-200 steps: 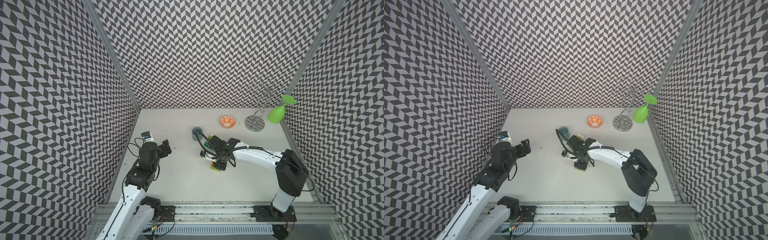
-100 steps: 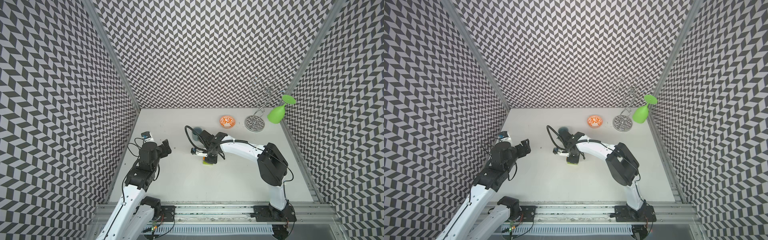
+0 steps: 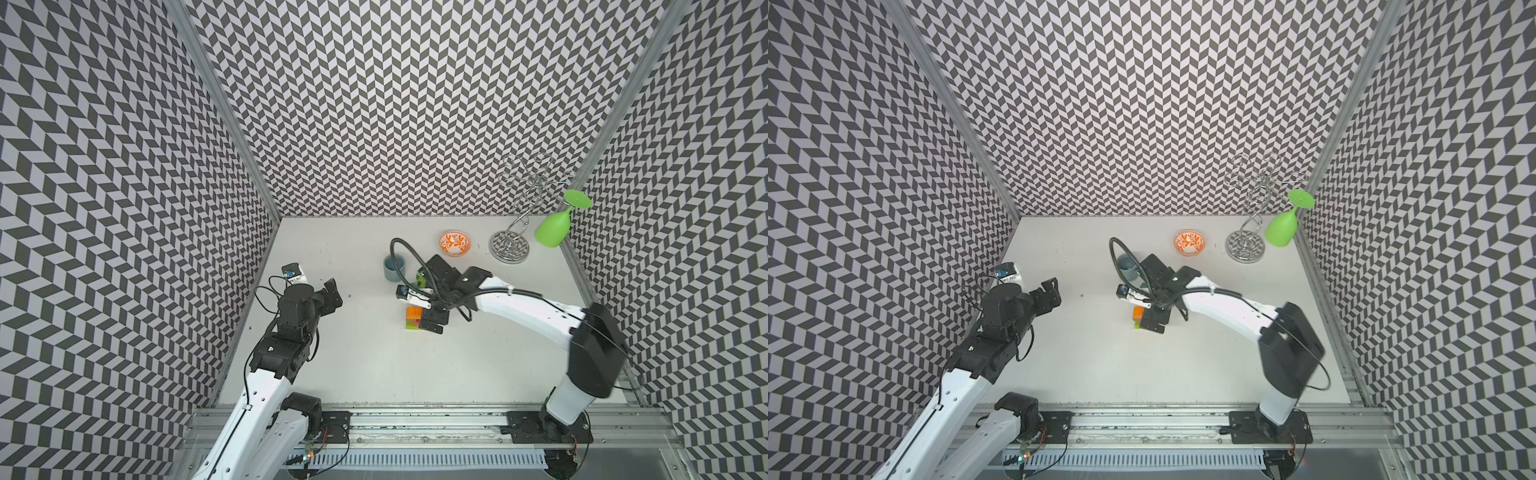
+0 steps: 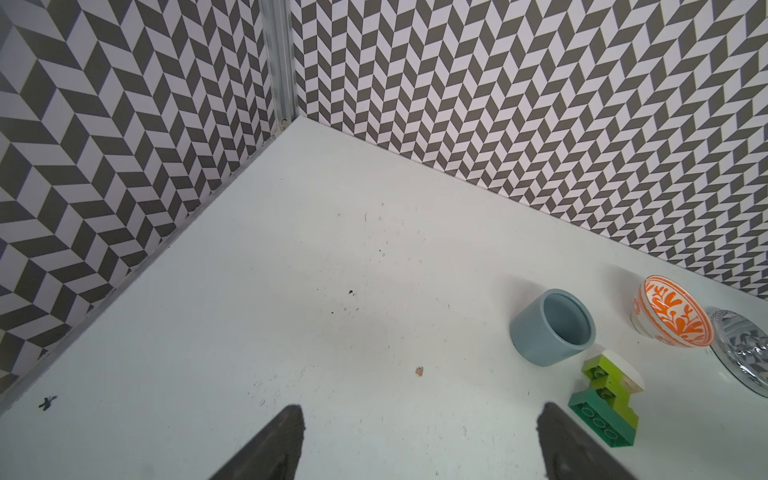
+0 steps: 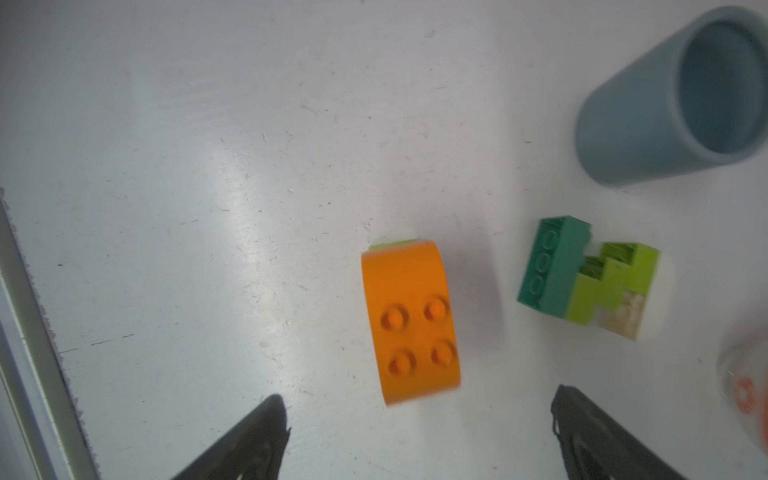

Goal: Assemble the letter s with lego
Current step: Assemble the lego brick with the lego brick, then adjust the lego brick at the center of the board.

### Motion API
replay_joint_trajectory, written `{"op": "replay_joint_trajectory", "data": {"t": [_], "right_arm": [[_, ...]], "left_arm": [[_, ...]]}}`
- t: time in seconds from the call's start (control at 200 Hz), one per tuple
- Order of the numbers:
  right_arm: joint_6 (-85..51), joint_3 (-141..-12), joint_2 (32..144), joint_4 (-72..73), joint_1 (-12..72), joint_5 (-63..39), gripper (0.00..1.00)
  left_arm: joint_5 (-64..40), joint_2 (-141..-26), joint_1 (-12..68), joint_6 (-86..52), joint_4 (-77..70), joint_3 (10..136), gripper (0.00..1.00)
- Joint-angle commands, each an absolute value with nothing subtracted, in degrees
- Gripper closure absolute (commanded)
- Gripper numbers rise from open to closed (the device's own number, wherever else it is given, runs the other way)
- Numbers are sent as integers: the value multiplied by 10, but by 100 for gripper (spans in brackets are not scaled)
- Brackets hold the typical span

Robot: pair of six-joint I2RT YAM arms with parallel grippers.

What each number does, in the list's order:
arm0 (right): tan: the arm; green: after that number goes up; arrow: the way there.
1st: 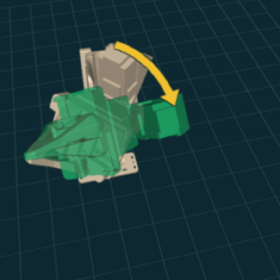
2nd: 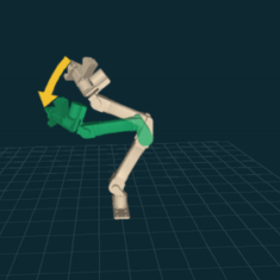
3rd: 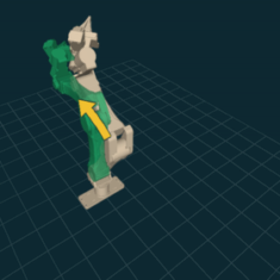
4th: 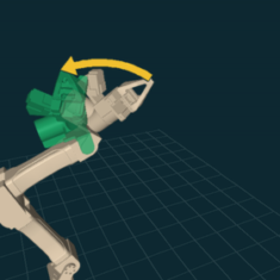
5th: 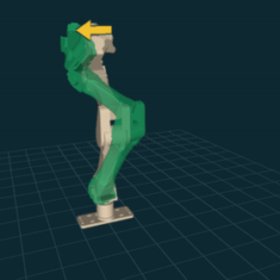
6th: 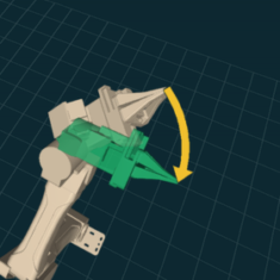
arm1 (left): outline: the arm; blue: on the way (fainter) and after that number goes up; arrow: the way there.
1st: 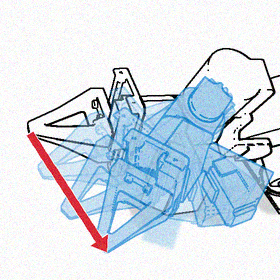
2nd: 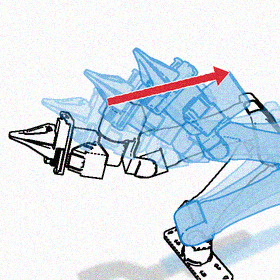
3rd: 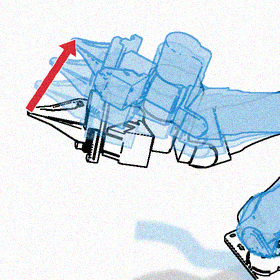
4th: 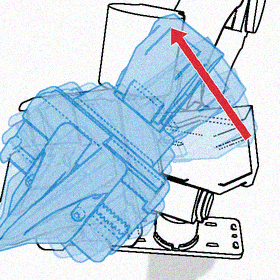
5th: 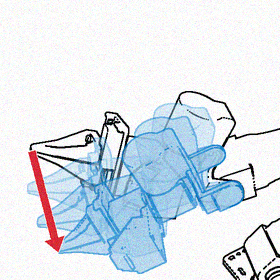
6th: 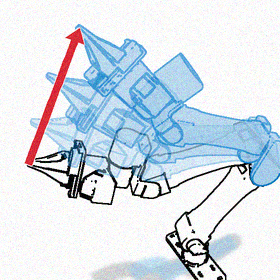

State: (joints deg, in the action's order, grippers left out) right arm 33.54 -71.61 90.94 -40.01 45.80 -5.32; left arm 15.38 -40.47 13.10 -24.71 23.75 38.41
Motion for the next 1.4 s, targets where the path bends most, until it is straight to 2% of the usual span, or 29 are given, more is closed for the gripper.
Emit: {"op": "replay_joint_trajectory", "data": {"t": [0.0,0.18,0.416,1.072,1.392], "right_arm": [[272,-603,803,-217,452,-76,1],[163,-388,668,68,455,-117,1],[88,-251,653,247,462,-124,1],[153,-175,848,483,462,-115,0],[173,-206,935,529,445,-154,1]], "left_arm": [[163,-399,128,-242,241,387,11],[166,-403,128,-245,242,388,10],[166,-396,121,-247,237,384,10],[149,-408,104,-249,232,381,10],[144,-411,98,-248,230,382,10]]}}
